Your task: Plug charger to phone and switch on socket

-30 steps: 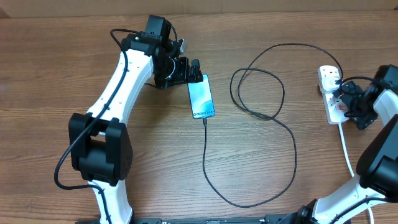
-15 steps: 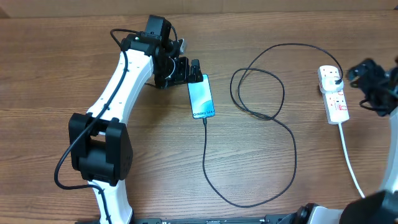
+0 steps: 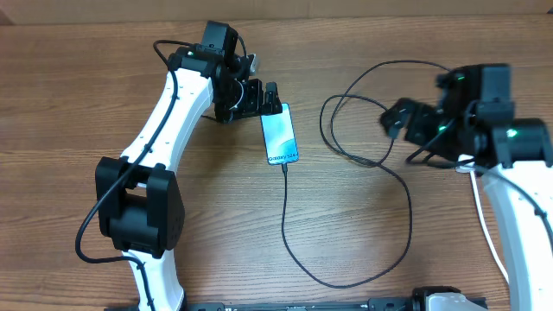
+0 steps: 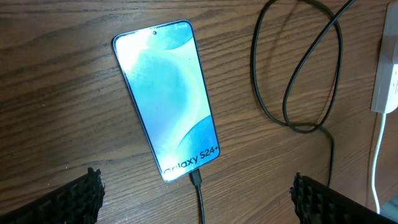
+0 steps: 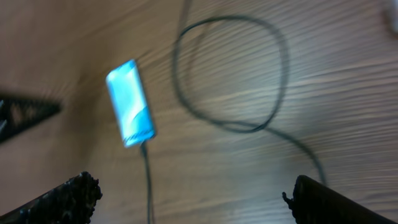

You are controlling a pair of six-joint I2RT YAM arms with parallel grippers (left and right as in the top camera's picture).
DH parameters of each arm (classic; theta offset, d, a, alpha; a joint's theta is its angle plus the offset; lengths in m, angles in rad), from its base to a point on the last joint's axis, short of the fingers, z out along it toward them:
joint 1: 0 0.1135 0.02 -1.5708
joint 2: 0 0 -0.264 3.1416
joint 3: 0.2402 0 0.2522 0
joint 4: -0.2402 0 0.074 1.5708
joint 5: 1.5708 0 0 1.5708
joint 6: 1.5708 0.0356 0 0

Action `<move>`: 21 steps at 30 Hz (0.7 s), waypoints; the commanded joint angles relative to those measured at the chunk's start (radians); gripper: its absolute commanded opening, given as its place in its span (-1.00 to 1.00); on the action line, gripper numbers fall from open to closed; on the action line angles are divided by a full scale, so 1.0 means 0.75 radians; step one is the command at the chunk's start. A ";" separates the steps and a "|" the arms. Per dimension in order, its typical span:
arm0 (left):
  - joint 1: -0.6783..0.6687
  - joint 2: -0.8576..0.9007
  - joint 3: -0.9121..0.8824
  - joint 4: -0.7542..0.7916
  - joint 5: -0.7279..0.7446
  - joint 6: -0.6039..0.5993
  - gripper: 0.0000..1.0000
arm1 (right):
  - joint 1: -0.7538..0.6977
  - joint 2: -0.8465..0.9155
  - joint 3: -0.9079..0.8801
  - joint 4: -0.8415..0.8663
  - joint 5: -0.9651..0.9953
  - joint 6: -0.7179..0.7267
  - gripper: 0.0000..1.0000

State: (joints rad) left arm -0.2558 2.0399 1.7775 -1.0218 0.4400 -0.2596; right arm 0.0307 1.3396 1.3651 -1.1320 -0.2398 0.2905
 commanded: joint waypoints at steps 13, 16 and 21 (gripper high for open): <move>-0.001 -0.025 0.031 0.002 -0.004 -0.014 1.00 | 0.348 -0.115 0.014 -0.089 -0.011 0.021 1.00; -0.001 -0.025 0.031 0.002 -0.004 -0.014 1.00 | 0.348 -0.111 0.014 -0.089 -0.011 0.021 1.00; -0.001 -0.025 0.031 0.002 -0.004 -0.014 1.00 | 0.348 -0.110 0.014 -0.089 -0.011 0.021 1.00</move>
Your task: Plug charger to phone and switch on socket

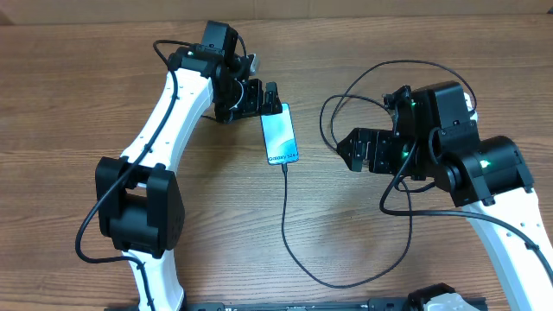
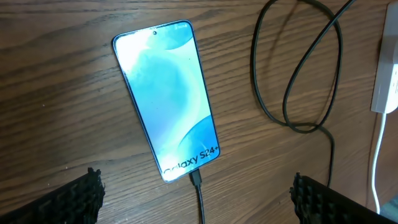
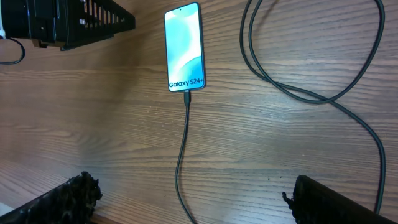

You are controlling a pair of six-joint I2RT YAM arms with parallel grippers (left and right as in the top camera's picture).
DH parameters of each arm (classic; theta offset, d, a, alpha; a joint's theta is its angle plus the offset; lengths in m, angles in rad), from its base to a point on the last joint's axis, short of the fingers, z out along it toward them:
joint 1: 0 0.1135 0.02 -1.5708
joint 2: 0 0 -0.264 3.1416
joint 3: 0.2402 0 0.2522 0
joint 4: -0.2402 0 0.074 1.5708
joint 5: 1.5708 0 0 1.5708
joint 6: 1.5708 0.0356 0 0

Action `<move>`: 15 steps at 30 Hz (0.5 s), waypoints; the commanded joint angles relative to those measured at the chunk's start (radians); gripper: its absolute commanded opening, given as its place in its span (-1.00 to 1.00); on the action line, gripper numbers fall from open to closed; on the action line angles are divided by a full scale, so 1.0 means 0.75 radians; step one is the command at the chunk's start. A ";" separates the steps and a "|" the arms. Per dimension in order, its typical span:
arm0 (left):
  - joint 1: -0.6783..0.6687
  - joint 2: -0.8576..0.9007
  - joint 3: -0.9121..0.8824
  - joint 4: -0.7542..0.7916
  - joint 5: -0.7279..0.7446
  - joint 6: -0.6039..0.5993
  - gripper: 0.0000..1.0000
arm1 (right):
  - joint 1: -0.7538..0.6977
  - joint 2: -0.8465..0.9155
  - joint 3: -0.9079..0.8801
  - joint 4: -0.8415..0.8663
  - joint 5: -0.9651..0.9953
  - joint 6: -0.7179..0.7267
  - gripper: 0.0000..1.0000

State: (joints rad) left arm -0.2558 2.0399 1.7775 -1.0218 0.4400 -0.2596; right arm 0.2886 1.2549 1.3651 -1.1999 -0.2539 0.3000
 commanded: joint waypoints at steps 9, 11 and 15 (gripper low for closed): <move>-0.001 -0.025 0.031 0.002 -0.004 -0.014 1.00 | 0.004 0.003 0.014 -0.013 0.042 0.008 1.00; -0.001 -0.025 0.031 0.002 -0.004 -0.014 1.00 | 0.004 0.001 0.013 -0.004 0.083 0.008 1.00; -0.001 -0.025 0.031 0.002 -0.004 -0.014 0.99 | 0.004 -0.090 -0.061 0.164 0.200 0.007 1.00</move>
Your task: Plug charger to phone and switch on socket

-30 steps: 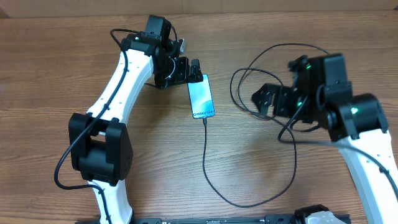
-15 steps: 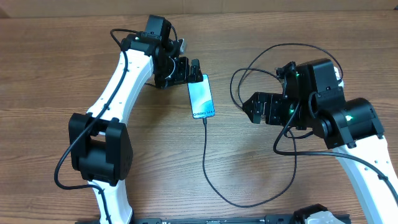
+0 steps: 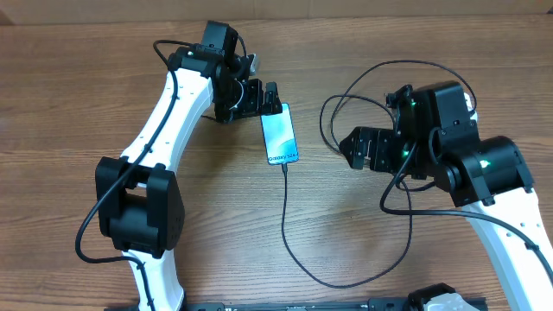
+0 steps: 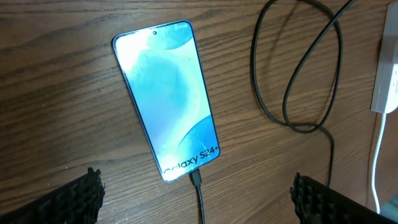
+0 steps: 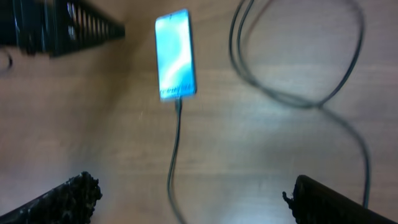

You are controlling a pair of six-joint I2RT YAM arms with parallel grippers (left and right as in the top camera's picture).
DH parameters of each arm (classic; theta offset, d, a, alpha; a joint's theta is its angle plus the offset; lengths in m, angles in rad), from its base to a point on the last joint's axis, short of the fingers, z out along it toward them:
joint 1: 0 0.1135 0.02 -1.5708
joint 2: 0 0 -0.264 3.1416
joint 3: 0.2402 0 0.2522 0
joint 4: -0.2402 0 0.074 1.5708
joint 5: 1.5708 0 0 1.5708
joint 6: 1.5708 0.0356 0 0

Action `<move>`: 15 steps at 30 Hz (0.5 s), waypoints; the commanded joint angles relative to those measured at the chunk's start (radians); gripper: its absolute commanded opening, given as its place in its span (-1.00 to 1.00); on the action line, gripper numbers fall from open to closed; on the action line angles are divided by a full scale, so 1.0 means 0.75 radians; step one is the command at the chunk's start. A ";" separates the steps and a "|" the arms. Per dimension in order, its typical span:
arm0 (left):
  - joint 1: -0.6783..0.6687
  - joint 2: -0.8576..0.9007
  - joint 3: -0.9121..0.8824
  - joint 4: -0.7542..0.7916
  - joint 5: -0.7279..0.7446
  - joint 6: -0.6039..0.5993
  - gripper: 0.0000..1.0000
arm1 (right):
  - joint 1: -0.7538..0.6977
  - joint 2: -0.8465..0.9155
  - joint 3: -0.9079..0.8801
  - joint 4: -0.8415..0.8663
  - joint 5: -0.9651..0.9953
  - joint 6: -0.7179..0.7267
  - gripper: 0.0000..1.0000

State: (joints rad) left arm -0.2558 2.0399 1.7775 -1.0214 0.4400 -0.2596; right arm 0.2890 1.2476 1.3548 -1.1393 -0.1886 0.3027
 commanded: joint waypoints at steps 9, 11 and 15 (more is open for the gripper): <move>-0.001 -0.025 0.030 0.002 -0.004 -0.014 1.00 | 0.002 -0.549 -0.695 0.711 0.111 -0.018 1.00; -0.001 -0.025 0.031 0.002 -0.004 -0.014 0.99 | 0.002 -0.672 -0.857 0.855 0.113 -0.028 1.00; -0.001 -0.025 0.030 0.002 -0.004 -0.014 1.00 | 0.002 -0.926 -1.149 1.084 0.122 -0.027 1.00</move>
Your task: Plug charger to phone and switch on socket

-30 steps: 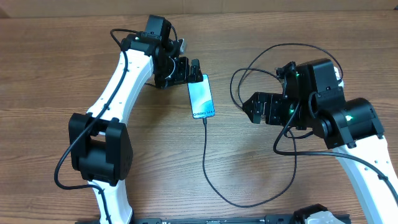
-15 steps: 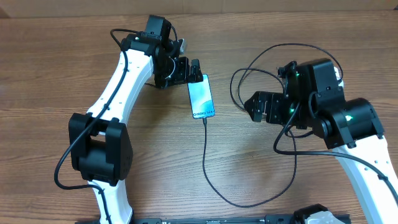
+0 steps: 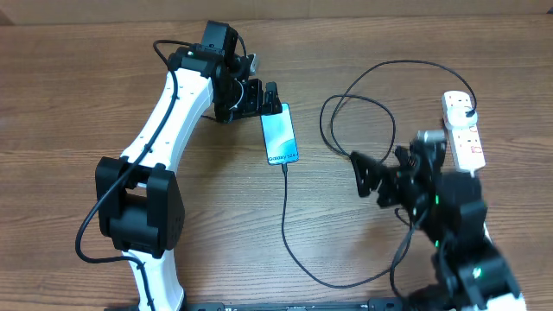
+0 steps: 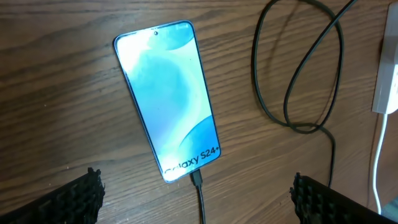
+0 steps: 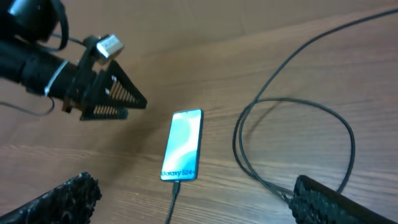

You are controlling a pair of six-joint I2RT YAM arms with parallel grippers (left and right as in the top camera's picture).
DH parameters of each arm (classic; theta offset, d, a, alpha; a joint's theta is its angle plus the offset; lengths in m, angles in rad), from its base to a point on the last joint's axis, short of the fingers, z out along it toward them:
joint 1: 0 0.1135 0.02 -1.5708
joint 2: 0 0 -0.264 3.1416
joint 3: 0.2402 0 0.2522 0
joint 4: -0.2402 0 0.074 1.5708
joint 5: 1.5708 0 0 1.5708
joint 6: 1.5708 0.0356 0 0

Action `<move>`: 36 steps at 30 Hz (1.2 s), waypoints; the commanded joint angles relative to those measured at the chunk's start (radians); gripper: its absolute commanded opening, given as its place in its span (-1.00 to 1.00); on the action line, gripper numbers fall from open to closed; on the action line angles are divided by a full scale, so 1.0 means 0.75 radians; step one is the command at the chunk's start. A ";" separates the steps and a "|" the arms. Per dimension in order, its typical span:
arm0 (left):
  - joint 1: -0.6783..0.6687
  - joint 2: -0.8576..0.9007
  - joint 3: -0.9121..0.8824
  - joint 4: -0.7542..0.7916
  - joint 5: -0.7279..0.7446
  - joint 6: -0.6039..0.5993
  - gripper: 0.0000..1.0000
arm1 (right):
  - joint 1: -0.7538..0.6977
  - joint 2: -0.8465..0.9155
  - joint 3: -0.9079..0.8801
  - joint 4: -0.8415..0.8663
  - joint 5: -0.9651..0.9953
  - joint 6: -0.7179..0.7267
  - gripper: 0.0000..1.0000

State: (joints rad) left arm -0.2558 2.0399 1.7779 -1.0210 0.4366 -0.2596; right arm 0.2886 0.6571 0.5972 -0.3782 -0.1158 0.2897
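Note:
The lit blue phone (image 3: 280,135) lies flat on the wooden table, also seen in the left wrist view (image 4: 168,99) and right wrist view (image 5: 185,144). The black charger plug (image 4: 196,178) sits in its bottom port. Its cable (image 3: 287,225) runs toward the front, then loops back to the white power strip (image 3: 462,130) at the right. My left gripper (image 3: 261,97) hovers open at the phone's far end, holding nothing. My right gripper (image 3: 382,180) stands open between the cable loop and the strip, empty.
Loose loops of black cable (image 3: 346,130) lie right of the phone and under my right arm. The strip's white lead (image 4: 377,174) shows at the left wrist view's right edge. Bare wood (image 3: 69,173) lies at the left.
My right arm has drawn back toward the front right, uncovering the power strip in the overhead view. Its camera now sees the phone from farther away. The left arm and phone are unchanged.
My right gripper was open at the right, over the power strip. Then it stood further left, facing the plugged-in phone, and stayed there. Now it sits nearer the front. All along, the phone kept its plug and my left gripper hung open by it.

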 commanded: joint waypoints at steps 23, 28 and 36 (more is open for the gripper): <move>-0.001 -0.025 0.030 0.001 0.001 -0.014 1.00 | -0.057 -0.873 -0.721 0.255 0.051 -0.015 1.00; -0.001 -0.025 0.030 0.001 0.001 -0.014 0.99 | -0.052 -0.873 -0.723 0.256 -0.003 -0.173 1.00; -0.001 -0.025 0.030 0.001 0.001 -0.014 1.00 | -0.051 -0.873 -0.723 0.255 0.012 -0.260 1.00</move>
State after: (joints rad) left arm -0.2558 2.0399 1.7779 -1.0214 0.4366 -0.2596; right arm 0.2493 0.0147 0.0586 -0.1951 -0.1074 0.1406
